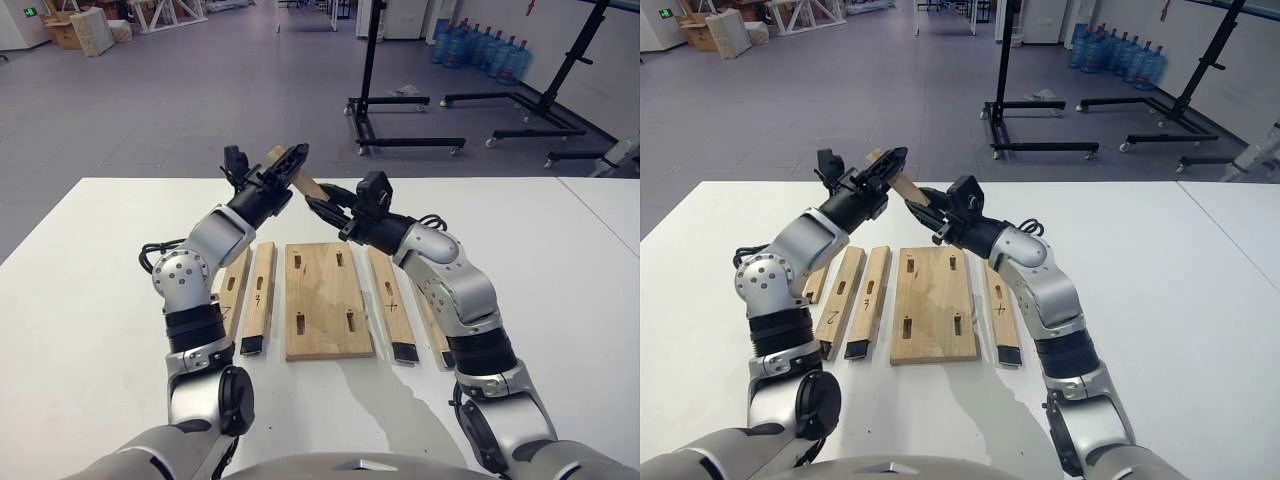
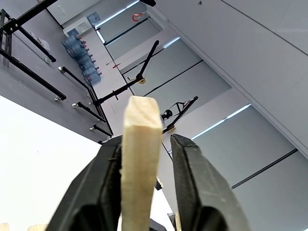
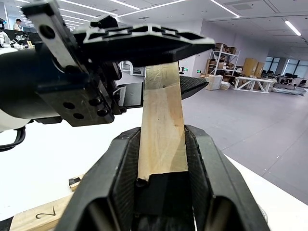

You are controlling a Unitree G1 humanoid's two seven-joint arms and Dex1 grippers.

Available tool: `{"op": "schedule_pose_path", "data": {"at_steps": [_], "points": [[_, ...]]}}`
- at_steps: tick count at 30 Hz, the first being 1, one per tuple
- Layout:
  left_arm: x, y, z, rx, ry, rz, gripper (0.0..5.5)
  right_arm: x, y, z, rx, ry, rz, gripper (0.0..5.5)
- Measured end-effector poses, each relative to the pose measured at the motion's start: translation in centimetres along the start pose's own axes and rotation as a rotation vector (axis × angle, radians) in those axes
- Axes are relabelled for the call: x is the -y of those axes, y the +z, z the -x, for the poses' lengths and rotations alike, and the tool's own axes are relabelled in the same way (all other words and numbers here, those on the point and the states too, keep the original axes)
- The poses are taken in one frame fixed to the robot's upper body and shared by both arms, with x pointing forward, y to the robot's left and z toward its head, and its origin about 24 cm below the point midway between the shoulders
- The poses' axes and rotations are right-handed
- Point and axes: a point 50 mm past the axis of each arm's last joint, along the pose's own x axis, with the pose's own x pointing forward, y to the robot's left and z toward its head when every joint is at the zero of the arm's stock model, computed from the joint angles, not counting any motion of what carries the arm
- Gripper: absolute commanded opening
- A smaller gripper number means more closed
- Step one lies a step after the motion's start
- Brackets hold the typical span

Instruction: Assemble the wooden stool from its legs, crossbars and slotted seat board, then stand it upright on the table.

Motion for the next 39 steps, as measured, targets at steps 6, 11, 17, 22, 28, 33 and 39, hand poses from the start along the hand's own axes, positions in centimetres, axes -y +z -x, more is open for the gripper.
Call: {"op": "schedule_pose_path", "data": {"at_steps": [6, 11, 17, 22, 28, 33, 39], "points": [[-0.4, -0.1, 0.2, -0.002, 0.022, -0.023, 0.41, 0.0, 0.0, 0.0, 0.0, 0.005, -0.002, 1.29], [-0.4, -0.1, 0.1, 0.006, 0.025, -0.034, 0.4, 0.0, 0.1, 0.0, -0.008, 0.003, -0.007, 1.29], [-0.3, -0.1, 0.1, 0.007, 0.013, -0.042, 0.39, -0.4, -0.2, 0.1, -0.079, 0.021, -0.059, 2.45], [-0.6, 0.2, 0.2, 0.008, 0.035, -0.1, 0.39, -0.4, 0.0, 0.7, -0.11, 0.06, -0.126, 3.37], [-2.9, 6.7, 7.6, 0.17, 0.361, -0.522, 0.39, 4.3, 1.6, 8.0, -0.187, -0.092, -0.103, 4.11], [-4.3, 5.0, 12.5, 0.249, 0.554, -0.735, 0.39, 4.8, -0.1, 9.8, -0.199, -0.217, -0.166, 4.11], [-6.6, 1.0, 11.8, 0.253, 0.521, -0.707, 0.39, 4.0, -1.9, 8.5, -0.175, -0.284, -0.227, 4.11]]}}
